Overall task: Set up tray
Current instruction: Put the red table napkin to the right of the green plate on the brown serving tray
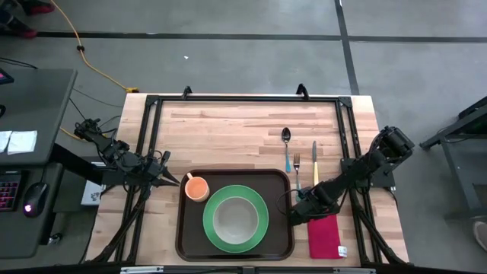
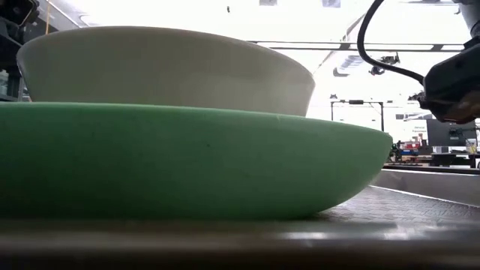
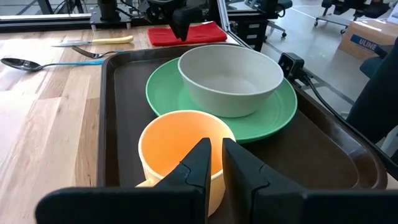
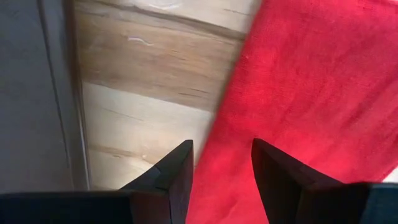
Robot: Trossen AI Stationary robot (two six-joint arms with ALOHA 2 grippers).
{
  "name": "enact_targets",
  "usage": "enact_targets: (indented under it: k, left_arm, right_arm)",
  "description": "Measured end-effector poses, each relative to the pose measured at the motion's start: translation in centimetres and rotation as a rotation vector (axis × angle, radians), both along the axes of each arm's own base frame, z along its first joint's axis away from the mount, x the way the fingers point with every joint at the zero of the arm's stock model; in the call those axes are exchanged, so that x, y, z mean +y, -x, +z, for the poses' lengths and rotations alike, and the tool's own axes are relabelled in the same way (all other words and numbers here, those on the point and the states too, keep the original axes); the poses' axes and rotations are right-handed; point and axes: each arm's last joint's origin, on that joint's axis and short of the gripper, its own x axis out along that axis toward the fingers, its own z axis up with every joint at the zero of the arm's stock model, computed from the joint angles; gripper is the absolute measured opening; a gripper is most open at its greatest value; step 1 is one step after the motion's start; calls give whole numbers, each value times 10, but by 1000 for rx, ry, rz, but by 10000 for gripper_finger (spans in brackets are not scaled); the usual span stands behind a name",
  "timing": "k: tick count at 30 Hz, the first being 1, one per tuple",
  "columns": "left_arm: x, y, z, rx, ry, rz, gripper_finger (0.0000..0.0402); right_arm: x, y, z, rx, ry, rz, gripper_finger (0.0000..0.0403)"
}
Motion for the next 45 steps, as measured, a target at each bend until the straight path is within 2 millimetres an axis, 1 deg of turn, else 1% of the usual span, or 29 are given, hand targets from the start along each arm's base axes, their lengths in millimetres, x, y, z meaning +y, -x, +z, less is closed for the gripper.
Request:
enact_targets:
  k: [8,16,25,29,40,45]
  left_arm:
    - [0,0,0,0,0,0,72]
    - [0,0,0,0,1,0,72]
    - [0,0,0,0,1,0,72]
    - [0,0,0,0,1,0,72]
    - [0,0,0,0,1,0,72]
    - [0,0,0,0,1,0,72]
  right_arm:
    - [0,-1,-2,5,5,-3,142]
    - [5,-8,-22,71,-45,0,142]
    - [1,-9,-23,85,-20,-22,136]
    - [-2,-8,-24,100,-4,-34,117]
    - [-6,-7,-25,117,26,-42,34]
    - [-6,-7,-25,120,26,-43,5]
